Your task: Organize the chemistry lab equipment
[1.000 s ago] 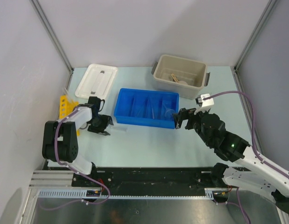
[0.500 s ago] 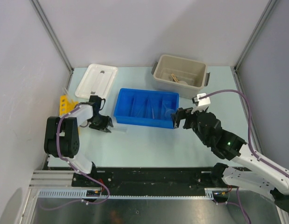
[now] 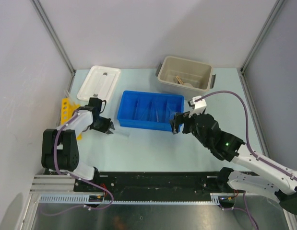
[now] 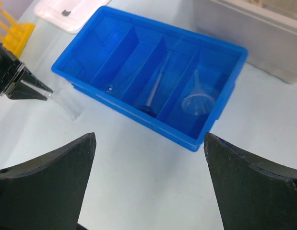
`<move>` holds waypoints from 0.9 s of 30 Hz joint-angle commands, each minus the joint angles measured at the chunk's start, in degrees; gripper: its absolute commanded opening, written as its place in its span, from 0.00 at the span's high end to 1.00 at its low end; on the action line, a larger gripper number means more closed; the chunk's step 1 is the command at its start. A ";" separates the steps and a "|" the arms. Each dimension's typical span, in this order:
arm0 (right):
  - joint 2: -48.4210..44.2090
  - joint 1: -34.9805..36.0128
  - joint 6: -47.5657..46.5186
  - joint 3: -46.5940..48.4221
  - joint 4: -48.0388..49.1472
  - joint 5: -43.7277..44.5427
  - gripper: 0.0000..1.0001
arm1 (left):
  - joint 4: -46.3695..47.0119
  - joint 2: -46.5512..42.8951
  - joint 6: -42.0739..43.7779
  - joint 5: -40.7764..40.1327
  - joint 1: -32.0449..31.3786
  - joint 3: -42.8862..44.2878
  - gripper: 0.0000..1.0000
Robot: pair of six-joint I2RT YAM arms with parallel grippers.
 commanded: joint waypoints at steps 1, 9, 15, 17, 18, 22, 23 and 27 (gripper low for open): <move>2.46 1.34 0.24 -0.24 5.10 -5.84 0.01 | -0.95 -3.94 4.77 0.90 0.27 -2.68 0.75; 11.05 5.63 0.11 -0.25 13.14 -12.94 0.01 | -1.29 -10.66 9.91 0.96 0.08 -7.04 0.76; 22.14 9.87 -2.40 -0.25 25.81 -21.99 0.05 | -1.30 -16.58 13.59 2.34 -2.00 -8.00 0.77; 26.29 10.24 -1.79 -0.18 30.55 -25.14 0.08 | -1.35 -18.75 14.63 2.30 -3.58 -8.22 0.77; 28.39 10.42 -1.53 -0.12 32.95 -26.75 0.09 | -1.33 -19.78 14.97 2.34 -4.38 -8.46 0.77; 36.98 11.20 -2.49 0.48 41.40 -30.03 0.13 | -1.30 -23.58 15.67 3.45 -6.79 -10.03 0.78; 38.92 11.42 -3.15 0.77 42.68 -30.21 0.14 | -1.26 -24.60 15.97 3.62 -7.31 -10.25 0.79; 44.85 11.78 -4.59 2.35 45.08 -30.35 0.18 | -1.30 -28.56 17.15 3.33 -9.63 -10.47 0.80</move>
